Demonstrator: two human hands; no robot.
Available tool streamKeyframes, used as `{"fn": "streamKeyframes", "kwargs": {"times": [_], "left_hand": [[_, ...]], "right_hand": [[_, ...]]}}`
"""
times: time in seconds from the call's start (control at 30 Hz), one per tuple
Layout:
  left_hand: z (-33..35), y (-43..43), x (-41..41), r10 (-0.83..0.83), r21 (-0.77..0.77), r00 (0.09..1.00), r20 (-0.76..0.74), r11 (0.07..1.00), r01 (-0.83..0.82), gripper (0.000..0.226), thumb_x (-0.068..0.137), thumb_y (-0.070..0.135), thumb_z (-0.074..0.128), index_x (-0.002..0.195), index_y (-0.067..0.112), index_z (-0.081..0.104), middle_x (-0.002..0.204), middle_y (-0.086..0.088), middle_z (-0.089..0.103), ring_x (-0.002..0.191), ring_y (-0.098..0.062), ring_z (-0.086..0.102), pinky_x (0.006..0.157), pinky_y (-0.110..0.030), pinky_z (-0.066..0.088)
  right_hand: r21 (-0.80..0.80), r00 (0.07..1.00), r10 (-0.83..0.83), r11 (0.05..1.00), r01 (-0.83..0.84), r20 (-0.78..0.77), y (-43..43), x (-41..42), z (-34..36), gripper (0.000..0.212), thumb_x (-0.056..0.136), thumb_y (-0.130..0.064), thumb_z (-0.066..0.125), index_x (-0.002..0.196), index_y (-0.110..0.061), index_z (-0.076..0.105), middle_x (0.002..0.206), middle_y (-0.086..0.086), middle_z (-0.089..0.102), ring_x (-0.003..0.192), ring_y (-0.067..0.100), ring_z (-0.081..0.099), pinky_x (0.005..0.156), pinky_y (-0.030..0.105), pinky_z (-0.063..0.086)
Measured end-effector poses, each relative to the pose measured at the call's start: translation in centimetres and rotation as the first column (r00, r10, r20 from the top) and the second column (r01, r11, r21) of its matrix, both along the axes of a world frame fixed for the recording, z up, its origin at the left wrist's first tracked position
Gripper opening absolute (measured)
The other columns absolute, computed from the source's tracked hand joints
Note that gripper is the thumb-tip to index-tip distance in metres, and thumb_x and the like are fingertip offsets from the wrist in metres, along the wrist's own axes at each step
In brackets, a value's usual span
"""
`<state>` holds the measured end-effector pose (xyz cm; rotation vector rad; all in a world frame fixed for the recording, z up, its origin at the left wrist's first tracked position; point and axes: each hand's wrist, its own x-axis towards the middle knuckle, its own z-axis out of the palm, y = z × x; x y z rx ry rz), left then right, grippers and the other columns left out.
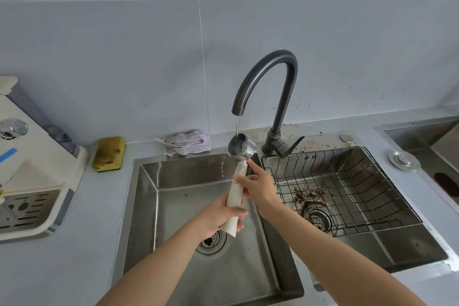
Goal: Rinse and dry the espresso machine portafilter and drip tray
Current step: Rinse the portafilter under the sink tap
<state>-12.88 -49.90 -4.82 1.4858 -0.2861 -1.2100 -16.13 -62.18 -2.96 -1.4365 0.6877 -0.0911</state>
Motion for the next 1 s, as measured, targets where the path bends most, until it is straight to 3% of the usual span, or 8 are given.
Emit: {"fn": "streamKeyframes", "kwargs": {"times": [0.1, 0.27, 0.43, 0.67, 0.83, 0.93, 1.0], "left_hand": [[-0.2, 0.0, 0.2, 0.013, 0.041, 0.996, 0.085, 0.999, -0.017, 0.042, 0.075, 0.007, 0.065, 0.115, 0.006, 0.050, 0.076, -0.004, 0.051, 0.052, -0.014, 0.056, 0.061, -0.030, 0.049], [-0.1, 0.2, 0.4, -0.005, 0.053, 0.981, 0.193, 0.999, -0.005, 0.033, 0.085, 0.003, 0.058, 0.111, 0.022, 0.053, 0.081, 0.000, 0.053, 0.055, -0.012, 0.056, 0.060, -0.026, 0.049], [-0.3, 0.7, 1.1, -0.008, 0.146, 0.954, 0.299, 0.989, -0.038, 0.041, 0.084, 0.007, 0.061, 0.122, 0.015, 0.051, 0.081, -0.001, 0.057, 0.057, -0.013, 0.058, 0.061, -0.028, 0.051], [0.1, 2.0, 2.2, -0.031, 0.235, 0.903, 0.428, 0.969, -0.079, 0.040, 0.080, 0.007, 0.062, 0.118, 0.015, 0.052, 0.100, -0.009, 0.065, 0.049, -0.013, 0.059, 0.051, -0.023, 0.048], [0.3, 3.0, 2.9, -0.080, 0.343, 0.849, 0.522, 0.931, -0.124, 0.029, 0.079, 0.012, 0.064, 0.104, 0.017, 0.049, 0.084, 0.000, 0.062, 0.047, -0.012, 0.059, 0.048, -0.022, 0.046], [0.7, 3.2, 3.2, -0.121, 0.398, 0.815, 0.566, 0.907, -0.141, 0.026, 0.079, 0.015, 0.063, 0.100, 0.014, 0.047, 0.082, 0.000, 0.060, 0.048, -0.013, 0.059, 0.047, -0.024, 0.044], [1.0, 3.3, 3.2, -0.147, 0.431, 0.800, 0.582, 0.890, -0.150, 0.025, 0.080, 0.016, 0.062, 0.100, 0.013, 0.046, 0.084, 0.000, 0.059, 0.048, -0.012, 0.059, 0.047, -0.025, 0.044]], "right_hand": [[0.034, 1.000, -0.006, 0.999, 0.006, 0.022, 0.2, 0.1, 0.1, 0.064, 0.084, -0.007, 0.064, 0.140, -0.026, 0.039, 0.075, 0.010, 0.063, 0.083, 0.022, 0.064, 0.089, 0.044, 0.054], [0.086, 0.999, -0.023, 0.996, 0.021, 0.026, 0.5, 0.3, -0.1, 0.066, 0.085, -0.004, 0.063, 0.142, -0.023, 0.035, 0.087, 0.016, 0.065, 0.089, 0.026, 0.064, 0.092, 0.048, 0.051], [0.166, 0.998, -0.045, 0.985, 0.038, 0.042, 0.9, 0.8, -0.2, 0.065, 0.087, -0.001, 0.059, 0.143, -0.021, 0.034, 0.091, 0.012, 0.065, 0.092, 0.026, 0.063, 0.091, 0.044, 0.052], [0.300, 0.997, -0.057, 0.953, 0.038, 0.054, 2.1, 1.8, -0.3, 0.060, 0.089, 0.001, 0.055, 0.143, -0.016, 0.035, 0.087, 0.008, 0.060, 0.078, 0.019, 0.062, 0.078, 0.034, 0.056], [0.357, 0.995, -0.030, 0.934, -0.006, 0.094, 3.1, 2.1, 0.1, 0.041, 0.091, 0.003, 0.050, 0.129, -0.013, 0.045, 0.084, 0.007, 0.057, 0.073, 0.018, 0.059, 0.061, 0.023, 0.057], [0.381, 0.994, -0.016, 0.924, -0.025, 0.104, 3.4, 2.4, 0.4, 0.032, 0.093, 0.002, 0.048, 0.119, -0.015, 0.047, 0.085, 0.007, 0.057, 0.074, 0.019, 0.059, 0.062, 0.024, 0.055], [0.390, 0.995, -0.012, 0.921, -0.027, 0.098, 3.6, 2.6, 0.5, 0.033, 0.093, 0.002, 0.047, 0.123, -0.013, 0.046, 0.087, 0.007, 0.057, 0.076, 0.019, 0.060, 0.066, 0.027, 0.054]]}}
